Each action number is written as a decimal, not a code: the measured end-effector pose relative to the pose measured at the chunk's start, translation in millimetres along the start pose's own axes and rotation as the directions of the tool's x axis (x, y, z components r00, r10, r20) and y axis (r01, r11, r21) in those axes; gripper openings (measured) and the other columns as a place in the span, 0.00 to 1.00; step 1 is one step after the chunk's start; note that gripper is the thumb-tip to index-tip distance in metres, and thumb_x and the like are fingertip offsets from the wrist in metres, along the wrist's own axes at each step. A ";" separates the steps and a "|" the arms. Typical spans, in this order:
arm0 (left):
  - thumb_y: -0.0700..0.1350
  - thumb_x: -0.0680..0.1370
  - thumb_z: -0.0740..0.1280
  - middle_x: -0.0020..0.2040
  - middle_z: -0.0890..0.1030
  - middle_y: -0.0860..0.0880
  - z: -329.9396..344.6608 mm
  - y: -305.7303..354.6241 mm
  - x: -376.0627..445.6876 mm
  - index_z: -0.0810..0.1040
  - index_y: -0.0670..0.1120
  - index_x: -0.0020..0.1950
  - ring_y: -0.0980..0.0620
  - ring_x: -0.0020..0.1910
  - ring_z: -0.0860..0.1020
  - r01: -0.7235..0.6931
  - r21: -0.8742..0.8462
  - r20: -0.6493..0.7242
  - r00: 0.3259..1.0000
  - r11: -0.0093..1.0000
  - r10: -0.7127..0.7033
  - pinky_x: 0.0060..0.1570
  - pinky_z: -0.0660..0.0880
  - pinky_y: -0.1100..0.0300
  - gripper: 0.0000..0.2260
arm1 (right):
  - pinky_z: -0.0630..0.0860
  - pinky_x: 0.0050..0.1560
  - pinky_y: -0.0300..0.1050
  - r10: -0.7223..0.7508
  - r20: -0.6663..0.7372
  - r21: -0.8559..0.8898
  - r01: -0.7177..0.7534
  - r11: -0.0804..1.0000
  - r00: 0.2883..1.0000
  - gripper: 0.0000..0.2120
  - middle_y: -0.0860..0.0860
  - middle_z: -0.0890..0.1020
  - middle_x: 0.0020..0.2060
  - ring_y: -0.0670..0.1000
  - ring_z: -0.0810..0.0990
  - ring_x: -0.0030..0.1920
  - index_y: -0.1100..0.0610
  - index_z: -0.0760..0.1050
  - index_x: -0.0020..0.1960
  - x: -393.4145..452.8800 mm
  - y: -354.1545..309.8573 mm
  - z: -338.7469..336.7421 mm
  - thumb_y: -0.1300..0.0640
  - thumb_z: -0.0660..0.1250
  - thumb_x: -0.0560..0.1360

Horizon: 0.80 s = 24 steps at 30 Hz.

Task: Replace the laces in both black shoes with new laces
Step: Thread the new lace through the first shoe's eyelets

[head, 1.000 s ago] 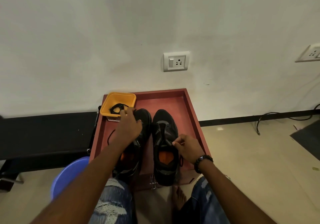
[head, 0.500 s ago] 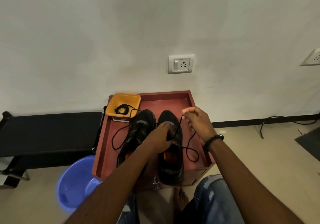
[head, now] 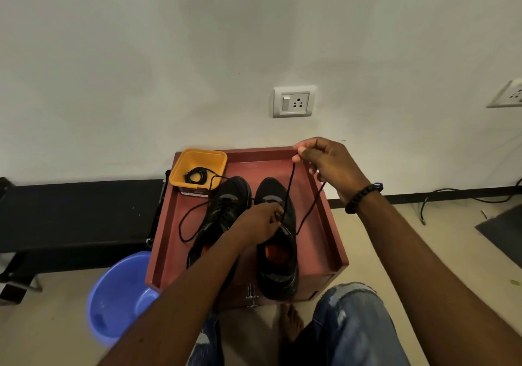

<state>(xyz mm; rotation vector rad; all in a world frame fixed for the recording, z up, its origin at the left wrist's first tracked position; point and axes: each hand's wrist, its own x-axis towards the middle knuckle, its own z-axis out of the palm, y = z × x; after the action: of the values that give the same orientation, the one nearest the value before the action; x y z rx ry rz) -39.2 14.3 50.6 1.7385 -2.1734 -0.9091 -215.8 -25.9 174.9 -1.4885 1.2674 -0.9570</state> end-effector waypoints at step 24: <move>0.39 0.79 0.62 0.43 0.78 0.45 -34.9 -49.2 39.1 0.71 0.49 0.39 0.46 0.43 0.78 0.126 0.171 -0.152 0.983 0.977 -0.100 0.45 0.76 0.50 0.10 | 0.73 0.64 0.55 0.238 0.204 -0.784 0.013 0.620 0.950 0.27 0.52 0.60 0.70 0.59 0.67 0.67 0.35 0.62 0.72 5.9 129.9 94.9 0.42 0.65 0.76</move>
<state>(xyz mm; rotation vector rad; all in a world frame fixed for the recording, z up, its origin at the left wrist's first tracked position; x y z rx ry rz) 7.8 -39.4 41.4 1.9630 -2.1399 -0.6051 -158.9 -21.3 24.3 -2.0741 1.6247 -0.0167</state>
